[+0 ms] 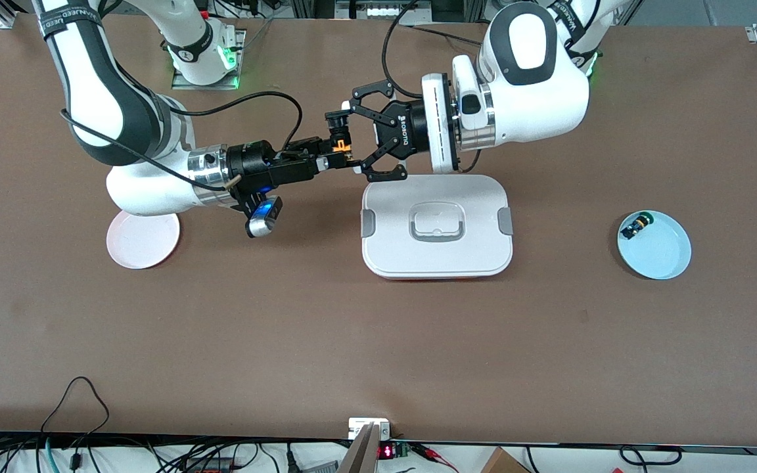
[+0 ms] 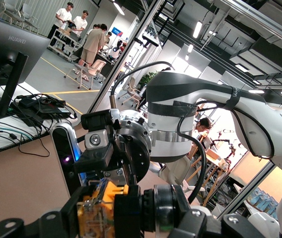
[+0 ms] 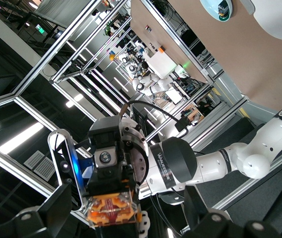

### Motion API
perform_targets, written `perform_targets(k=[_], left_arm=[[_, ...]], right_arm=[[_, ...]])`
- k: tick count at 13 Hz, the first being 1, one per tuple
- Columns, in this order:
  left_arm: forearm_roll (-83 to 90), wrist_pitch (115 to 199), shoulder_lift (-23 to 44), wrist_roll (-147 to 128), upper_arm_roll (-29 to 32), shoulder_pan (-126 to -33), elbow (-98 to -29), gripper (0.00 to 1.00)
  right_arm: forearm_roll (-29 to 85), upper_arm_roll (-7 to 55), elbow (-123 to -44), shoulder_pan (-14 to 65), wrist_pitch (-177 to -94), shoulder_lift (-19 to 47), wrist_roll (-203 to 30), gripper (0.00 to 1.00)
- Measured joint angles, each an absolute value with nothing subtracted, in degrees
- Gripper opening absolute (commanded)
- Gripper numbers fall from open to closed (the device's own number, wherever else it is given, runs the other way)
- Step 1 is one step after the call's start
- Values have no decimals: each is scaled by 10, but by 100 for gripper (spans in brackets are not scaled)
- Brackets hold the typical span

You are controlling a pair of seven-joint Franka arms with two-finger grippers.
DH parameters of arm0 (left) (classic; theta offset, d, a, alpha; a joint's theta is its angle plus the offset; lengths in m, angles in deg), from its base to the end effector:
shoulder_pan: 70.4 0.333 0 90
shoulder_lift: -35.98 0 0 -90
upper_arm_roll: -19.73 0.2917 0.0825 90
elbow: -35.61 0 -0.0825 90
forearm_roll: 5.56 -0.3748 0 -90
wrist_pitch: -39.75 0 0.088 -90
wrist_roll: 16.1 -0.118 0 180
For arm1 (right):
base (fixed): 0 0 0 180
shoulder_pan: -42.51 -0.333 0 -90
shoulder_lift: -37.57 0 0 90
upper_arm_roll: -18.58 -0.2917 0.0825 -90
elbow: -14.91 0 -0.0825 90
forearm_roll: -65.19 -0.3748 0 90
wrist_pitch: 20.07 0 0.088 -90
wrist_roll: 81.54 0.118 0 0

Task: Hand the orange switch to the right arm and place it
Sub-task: 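Close the right gripper on the switch held by the left gripper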

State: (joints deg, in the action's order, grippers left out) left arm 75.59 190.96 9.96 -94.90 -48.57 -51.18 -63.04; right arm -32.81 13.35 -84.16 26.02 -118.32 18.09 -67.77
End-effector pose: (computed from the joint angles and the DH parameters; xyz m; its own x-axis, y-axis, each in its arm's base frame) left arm 0.5148 -0.4129 0.4937 0.5634 -0.0351 0.8254 -0.8162 -0.1781 0.5496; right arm 0.5610 0.3274 0.4408 0.7040 0.1859 -0.6854 -0.6873 -0.0644 -0.7235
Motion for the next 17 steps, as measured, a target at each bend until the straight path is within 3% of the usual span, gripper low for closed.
perform_targets(k=[13, 14, 16, 17], left_arm=[[756, 1910, 100, -949, -486, -511, -630, 11], [756, 1910, 100, -949, -486, -511, -630, 11], [756, 1910, 100, -949, -486, -511, -630, 11], [756, 1910, 100, -949, -486, -511, -630, 11]], right_arm=[[-334, 133, -837, 260, -1160, 179, -634, 100], [-334, 133, -837, 260, -1159, 179, -633, 94], [-334, 133, -837, 262, -1158, 179, -633, 44], [-334, 133, -837, 263, -1156, 179, -633, 30]])
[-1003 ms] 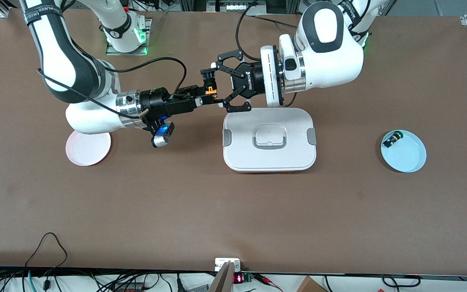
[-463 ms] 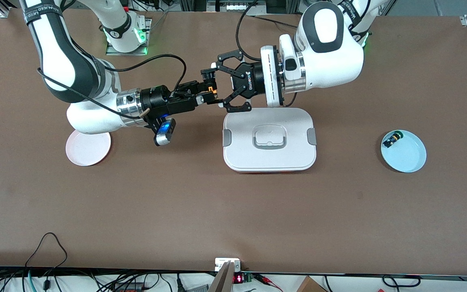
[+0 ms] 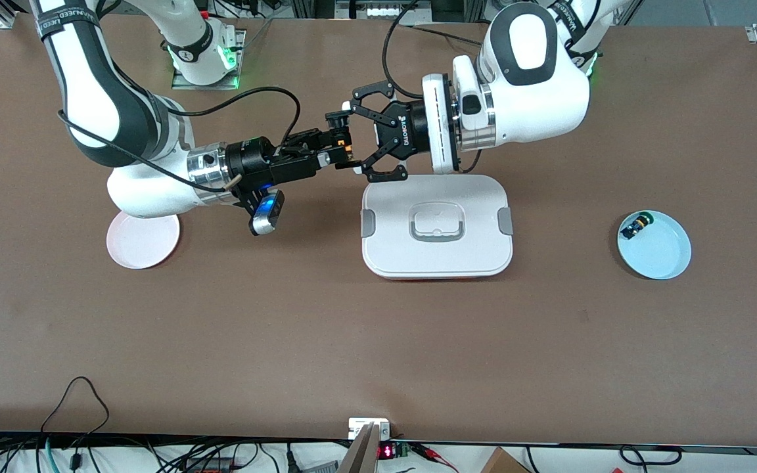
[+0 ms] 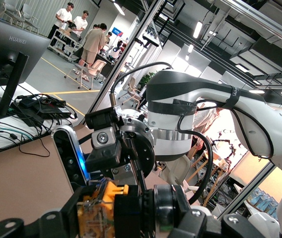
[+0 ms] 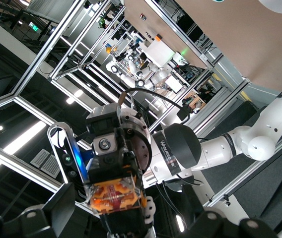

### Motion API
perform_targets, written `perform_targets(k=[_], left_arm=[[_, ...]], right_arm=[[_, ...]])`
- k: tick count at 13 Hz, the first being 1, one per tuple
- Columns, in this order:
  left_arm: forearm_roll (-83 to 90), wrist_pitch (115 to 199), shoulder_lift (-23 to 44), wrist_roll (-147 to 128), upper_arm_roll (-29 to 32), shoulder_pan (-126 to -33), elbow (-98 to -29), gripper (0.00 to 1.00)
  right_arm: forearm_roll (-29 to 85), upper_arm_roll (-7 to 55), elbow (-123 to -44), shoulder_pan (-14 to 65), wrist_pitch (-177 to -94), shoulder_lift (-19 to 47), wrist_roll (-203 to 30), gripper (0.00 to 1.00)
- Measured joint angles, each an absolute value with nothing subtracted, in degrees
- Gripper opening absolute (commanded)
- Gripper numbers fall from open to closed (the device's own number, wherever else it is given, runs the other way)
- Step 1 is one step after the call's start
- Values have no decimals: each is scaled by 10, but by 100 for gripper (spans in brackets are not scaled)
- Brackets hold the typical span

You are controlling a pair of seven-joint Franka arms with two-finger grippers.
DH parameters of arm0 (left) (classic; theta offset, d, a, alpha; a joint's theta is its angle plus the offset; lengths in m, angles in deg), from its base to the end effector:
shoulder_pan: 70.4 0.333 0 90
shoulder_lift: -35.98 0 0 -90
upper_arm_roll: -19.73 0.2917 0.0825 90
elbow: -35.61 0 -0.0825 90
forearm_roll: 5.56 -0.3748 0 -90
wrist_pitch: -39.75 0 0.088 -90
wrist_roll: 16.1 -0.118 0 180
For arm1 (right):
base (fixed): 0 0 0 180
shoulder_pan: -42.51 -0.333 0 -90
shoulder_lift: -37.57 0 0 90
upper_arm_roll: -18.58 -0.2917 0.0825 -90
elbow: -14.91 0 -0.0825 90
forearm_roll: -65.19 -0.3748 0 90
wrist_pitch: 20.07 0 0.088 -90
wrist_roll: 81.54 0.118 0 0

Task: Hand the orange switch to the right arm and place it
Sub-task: 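Close the right gripper on the switch held by the left gripper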

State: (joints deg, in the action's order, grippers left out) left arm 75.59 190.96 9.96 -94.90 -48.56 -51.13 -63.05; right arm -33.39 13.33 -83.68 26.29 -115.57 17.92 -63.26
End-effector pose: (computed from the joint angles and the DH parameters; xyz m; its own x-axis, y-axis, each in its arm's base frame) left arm 0.5152 -0.4124 0.4936 0.5636 -0.0347 0.8253 -0.8160 -0.1790 0.5496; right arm 0.5589 0.3283 0.4470 0.6420 0.2264 -0.7325 -0.7373 -0.0795 -0.6708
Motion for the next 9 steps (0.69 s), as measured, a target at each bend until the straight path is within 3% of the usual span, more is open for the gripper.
perform_targets(k=[2, 7, 8, 9], left_arm=[[756, 1910, 100, -949, -486, -511, -630, 11], [759, 1910, 100, -943, -486, -512, -631, 12], [759, 1910, 100, -943, -486, -512, -631, 17], [759, 1910, 100, -942, -486, -512, -631, 46]], right_arm=[[-334, 133, -837, 265, -1148, 179, -632, 22], [-334, 134, -837, 270, -1142, 179, -635, 22], [-334, 134, -837, 270, -1142, 179, -635, 22], [-334, 134, -837, 270, -1142, 179, -635, 22]])
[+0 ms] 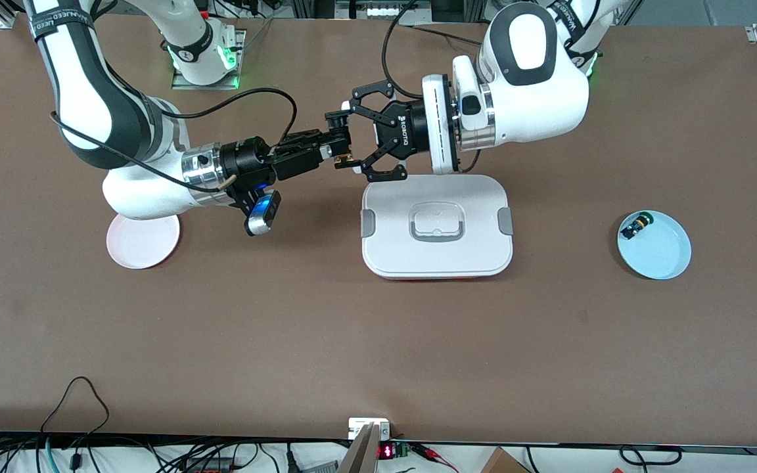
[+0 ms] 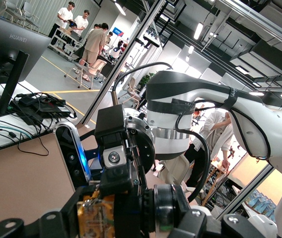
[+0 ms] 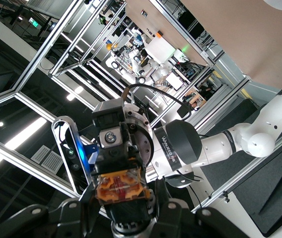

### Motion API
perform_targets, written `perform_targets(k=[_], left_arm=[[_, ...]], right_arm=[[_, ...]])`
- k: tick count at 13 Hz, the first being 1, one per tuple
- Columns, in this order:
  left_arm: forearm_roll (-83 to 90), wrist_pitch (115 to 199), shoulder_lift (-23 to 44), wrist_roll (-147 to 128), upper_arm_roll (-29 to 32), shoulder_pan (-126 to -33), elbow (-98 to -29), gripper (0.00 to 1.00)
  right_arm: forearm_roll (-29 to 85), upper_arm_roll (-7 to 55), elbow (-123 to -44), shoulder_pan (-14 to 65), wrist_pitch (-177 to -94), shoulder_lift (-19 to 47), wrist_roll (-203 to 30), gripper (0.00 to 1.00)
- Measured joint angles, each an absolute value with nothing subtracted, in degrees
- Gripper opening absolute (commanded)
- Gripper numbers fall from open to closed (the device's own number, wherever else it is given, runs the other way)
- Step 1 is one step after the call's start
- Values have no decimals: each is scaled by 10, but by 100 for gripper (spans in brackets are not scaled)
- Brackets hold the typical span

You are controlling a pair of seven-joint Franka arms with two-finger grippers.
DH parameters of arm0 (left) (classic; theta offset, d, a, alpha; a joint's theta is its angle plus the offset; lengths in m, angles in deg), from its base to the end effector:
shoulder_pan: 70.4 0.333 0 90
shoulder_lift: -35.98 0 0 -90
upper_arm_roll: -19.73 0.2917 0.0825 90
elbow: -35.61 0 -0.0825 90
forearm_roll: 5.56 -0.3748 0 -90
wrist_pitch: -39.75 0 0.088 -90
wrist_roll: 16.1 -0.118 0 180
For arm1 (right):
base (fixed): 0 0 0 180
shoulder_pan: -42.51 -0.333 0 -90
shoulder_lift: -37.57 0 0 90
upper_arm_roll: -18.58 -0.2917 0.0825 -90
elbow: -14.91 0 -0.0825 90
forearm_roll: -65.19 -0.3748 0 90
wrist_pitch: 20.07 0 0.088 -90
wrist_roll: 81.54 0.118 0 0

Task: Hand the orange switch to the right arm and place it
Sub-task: 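Close the right gripper on the switch held by the left gripper, then open the left gripper while the right gripper carries the switch away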

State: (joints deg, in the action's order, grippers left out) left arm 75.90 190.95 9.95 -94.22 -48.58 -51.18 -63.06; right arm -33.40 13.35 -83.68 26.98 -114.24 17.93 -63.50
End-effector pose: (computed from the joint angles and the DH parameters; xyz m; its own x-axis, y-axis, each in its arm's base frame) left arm 0.5147 -0.4130 0.4934 0.5769 -0.0299 0.8163 -0.8067 -0.1778 0.5636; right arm 0.5601 0.3227 0.4486 0.6434 0.2402 -0.7269 -0.7340 -0.0763 -0.6749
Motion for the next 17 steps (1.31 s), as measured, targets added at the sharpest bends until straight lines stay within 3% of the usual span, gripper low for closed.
perform_targets(k=[1, 13, 17], left_arm=[[759, 1910, 100, -942, -486, -512, -631, 99], [759, 1907, 100, -951, -486, -502, -630, 100], [759, 1844, 101, -951, -485, -466, -629, 100]], right_arm=[[-334, 134, -837, 270, -1142, 179, -635, 22], [-343, 134, -837, 275, -1142, 180, -632, 22], [-343, 135, -842, 296, -1118, 180, -632, 23]])
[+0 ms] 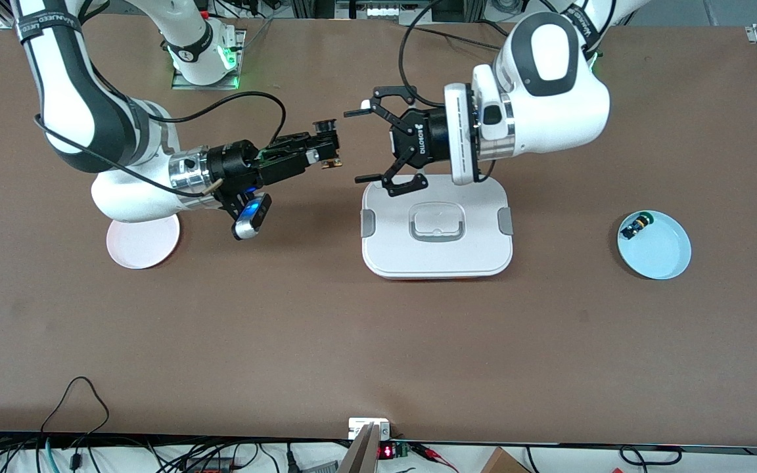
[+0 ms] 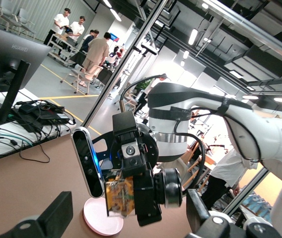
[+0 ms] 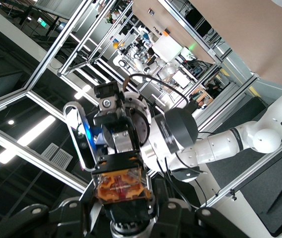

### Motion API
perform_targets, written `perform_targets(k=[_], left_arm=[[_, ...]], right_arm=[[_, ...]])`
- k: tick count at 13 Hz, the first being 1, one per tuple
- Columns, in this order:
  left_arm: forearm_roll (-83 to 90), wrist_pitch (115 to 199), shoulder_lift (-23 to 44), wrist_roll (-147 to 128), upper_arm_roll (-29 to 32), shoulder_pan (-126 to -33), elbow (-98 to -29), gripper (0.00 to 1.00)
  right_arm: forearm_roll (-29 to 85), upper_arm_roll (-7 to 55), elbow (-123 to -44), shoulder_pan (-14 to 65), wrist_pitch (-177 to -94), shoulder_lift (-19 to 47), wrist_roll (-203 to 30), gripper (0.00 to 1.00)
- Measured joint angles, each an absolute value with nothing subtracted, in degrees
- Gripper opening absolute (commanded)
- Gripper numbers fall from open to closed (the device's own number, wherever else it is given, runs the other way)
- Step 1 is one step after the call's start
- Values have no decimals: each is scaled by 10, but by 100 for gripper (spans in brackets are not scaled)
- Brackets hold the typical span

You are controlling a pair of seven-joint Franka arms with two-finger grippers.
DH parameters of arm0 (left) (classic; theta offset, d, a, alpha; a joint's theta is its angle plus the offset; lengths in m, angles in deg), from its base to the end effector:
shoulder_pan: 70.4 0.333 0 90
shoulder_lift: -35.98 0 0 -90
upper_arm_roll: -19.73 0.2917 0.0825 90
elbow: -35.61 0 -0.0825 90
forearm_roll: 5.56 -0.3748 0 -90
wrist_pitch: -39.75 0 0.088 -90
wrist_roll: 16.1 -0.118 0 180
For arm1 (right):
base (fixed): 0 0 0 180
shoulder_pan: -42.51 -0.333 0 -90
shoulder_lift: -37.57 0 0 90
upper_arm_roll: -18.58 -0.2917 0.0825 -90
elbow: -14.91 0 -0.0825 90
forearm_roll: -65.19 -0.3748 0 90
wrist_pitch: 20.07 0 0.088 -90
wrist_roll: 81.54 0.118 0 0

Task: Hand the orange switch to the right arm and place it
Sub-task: 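Open the left gripper while the right gripper carries the switch away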

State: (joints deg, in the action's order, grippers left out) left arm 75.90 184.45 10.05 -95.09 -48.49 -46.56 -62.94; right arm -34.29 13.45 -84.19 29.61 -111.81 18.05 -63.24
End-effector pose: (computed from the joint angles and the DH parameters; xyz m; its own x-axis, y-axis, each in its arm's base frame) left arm 0.5365 -0.3818 0.4988 0.5665 -0.0071 0.8240 -0.8171 -0.1350 0.5605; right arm 0.5694 0.2979 0.4502 0.6371 0.2511 -0.7287 -0.7447 -0.0432 -0.6660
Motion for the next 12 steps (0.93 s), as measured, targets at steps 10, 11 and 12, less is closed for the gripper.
perform_targets(k=[10, 11, 12], left_arm=[[658, 1648, 101, -903, -478, -370, -629, 100], [618, 1608, 101, -875, -478, -347, -626, 100], [586, 1569, 101, -847, -477, -327, -621, 100]], right_arm=[[-125, 139, -850, 360, -1046, 186, -666, 23], [-91, 139, -850, 366, -1037, 186, -694, 23], [-56, 139, -851, 371, -1031, 186, -729, 22]])
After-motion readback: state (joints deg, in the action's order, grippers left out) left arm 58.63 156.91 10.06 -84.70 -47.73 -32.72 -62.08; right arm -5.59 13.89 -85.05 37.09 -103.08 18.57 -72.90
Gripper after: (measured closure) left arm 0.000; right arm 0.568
